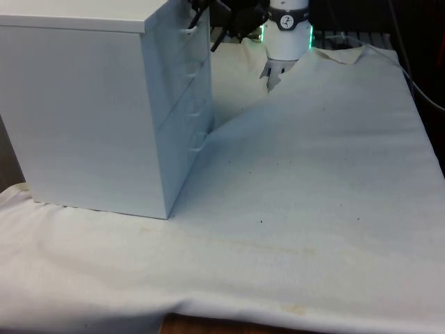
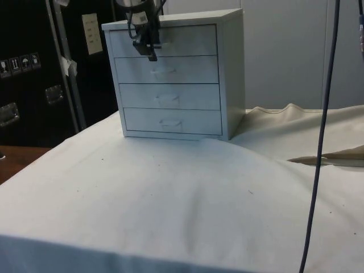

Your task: Open the drawer, then close it.

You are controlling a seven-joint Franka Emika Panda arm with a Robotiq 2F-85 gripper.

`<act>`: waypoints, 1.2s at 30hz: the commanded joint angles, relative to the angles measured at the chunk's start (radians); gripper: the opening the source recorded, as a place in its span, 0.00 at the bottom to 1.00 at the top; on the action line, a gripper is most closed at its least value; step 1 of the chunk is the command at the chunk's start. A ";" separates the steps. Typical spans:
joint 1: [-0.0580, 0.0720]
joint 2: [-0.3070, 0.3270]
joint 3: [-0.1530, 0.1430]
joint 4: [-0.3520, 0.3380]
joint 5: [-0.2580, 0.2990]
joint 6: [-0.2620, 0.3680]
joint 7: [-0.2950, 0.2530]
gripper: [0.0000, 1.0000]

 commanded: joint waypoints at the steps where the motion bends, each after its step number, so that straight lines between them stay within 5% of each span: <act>1: 0.000 0.000 -0.001 0.000 -0.006 -0.001 0.002 0.38; 9: 0.018 -0.016 0.005 0.008 -0.036 -0.025 0.042 0.00; 10: 0.008 -0.010 0.005 0.006 -0.032 -0.019 0.038 0.00; 11: 0.019 -0.019 0.009 0.012 -0.036 -0.032 0.047 0.00; 17: 0.029 -0.037 0.038 0.042 -0.038 -0.087 0.078 0.00; 19: 0.020 -0.031 0.041 0.034 -0.032 -0.077 0.077 0.00; 20: 0.030 -0.042 0.047 0.048 -0.039 -0.098 0.087 0.00; 26: 0.037 -0.042 0.075 0.061 -0.039 -0.121 0.124 0.00; 27: 0.027 -0.033 0.075 0.046 -0.032 -0.098 0.120 0.00; 28: 0.038 -0.041 0.080 0.062 -0.040 -0.123 0.129 0.00; 36: 0.032 -0.032 0.122 0.060 -0.035 -0.126 0.168 0.00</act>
